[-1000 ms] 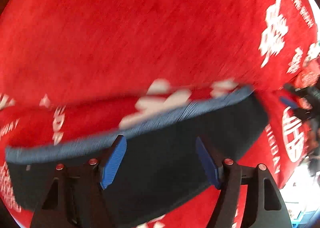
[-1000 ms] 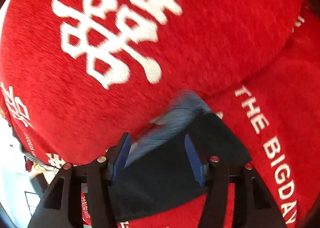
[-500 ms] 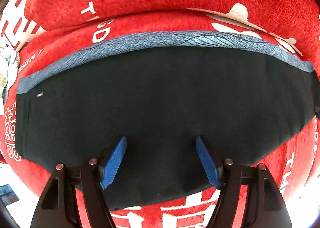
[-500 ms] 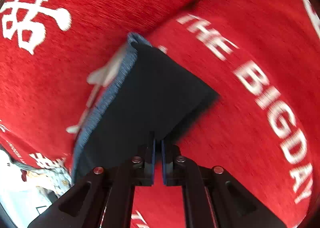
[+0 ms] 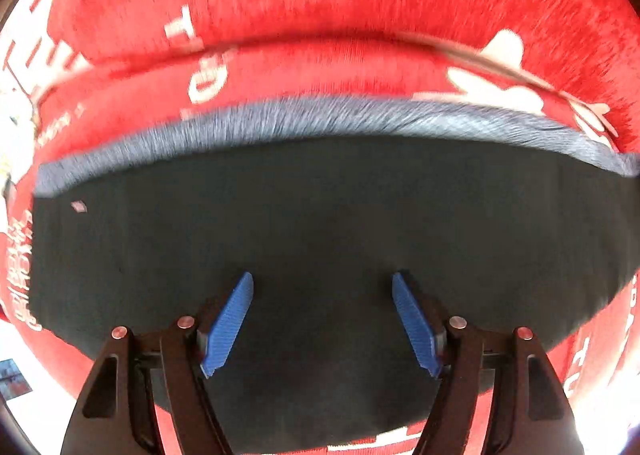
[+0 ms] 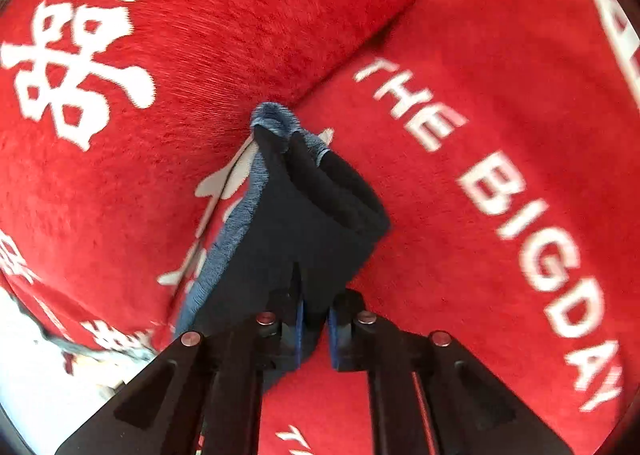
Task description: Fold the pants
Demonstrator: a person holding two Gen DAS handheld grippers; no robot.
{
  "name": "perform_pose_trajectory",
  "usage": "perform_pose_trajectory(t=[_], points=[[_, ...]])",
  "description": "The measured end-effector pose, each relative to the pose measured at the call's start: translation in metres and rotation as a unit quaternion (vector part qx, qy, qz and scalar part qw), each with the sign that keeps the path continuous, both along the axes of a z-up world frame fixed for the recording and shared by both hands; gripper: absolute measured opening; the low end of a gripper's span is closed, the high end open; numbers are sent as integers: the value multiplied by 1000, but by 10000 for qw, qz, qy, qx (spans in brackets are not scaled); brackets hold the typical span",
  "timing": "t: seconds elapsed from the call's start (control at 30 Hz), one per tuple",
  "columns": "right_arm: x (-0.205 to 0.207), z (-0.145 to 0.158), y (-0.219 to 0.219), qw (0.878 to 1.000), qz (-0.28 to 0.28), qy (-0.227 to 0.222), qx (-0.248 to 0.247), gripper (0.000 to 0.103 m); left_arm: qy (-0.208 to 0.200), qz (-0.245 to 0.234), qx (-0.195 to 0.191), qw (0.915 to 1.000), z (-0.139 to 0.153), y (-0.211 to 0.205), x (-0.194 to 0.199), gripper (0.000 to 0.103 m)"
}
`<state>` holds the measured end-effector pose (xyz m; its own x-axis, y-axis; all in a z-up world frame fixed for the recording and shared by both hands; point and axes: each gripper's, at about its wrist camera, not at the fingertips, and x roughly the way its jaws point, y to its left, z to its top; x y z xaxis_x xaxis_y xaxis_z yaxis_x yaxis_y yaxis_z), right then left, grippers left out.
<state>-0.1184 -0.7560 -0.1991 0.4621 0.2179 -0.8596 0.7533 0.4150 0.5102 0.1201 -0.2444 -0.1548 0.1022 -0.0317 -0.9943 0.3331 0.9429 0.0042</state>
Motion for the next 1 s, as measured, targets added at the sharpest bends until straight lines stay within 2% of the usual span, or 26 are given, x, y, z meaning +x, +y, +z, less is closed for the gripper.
perform_pose_trajectory(t=[0.03, 0.1, 0.13, 0.17, 0.2, 0.27, 0.37, 0.47, 0.63, 0.73, 0.77, 0.83, 0.87, 1.0], points=[[-3, -10, -4, 9997, 58, 222, 26, 11, -89, -29, -1, 10000, 2, 0, -3, 74], [-5, -15, -5, 9991, 90, 408, -30, 27, -28, -145, 40, 9999, 8, 0, -9, 74], [-4, -4, -2, 9981, 114, 499, -330, 40, -8, -164, -28, 9999, 12, 5, -12, 74], [-4, 6, 3, 9972, 153, 497, -535, 48, -14, -184, -60, 9998, 16, 12, -16, 74], [-3, 19, 12, 9964, 253, 434, -679, 51, -44, -216, -48, 9997, 23, 24, -18, 74], [4, 43, 37, 9920, 721, 451, -937, 51, -98, -166, -50, 9998, 32, 49, -19, 74], [27, 80, 86, 9763, 1601, 318, -1423, 51, -204, 121, -99, 9997, 48, 112, -16, 74], [72, 104, 146, 9527, 2540, 53, -1670, 55, -322, 342, -23, 9989, 61, 163, -4, 74], [159, 118, 281, 8940, 4080, -407, -1808, 55, -409, 836, 87, 9956, 55, 269, 21, 74], [227, 106, 384, 8419, 5099, -545, -1678, 55, -391, 974, -120, 9944, 49, 318, 37, 74], [251, 101, 420, 8221, 5419, -614, -1636, 55, -367, 935, -154, 9948, 45, 325, 41, 74], [291, 90, 483, 7920, 5848, -763, -1578, 55, -281, 821, -246, 9959, 33, 341, 50, 74], [316, 81, 521, 7712, 6140, -810, -1471, 55, -241, 800, -308, 9960, 26, 346, 55, 74], [380, 29, 617, 7098, 6880, -548, -1407, 55, -84, 539, -817, 9952, 7, 355, 63, 74]])
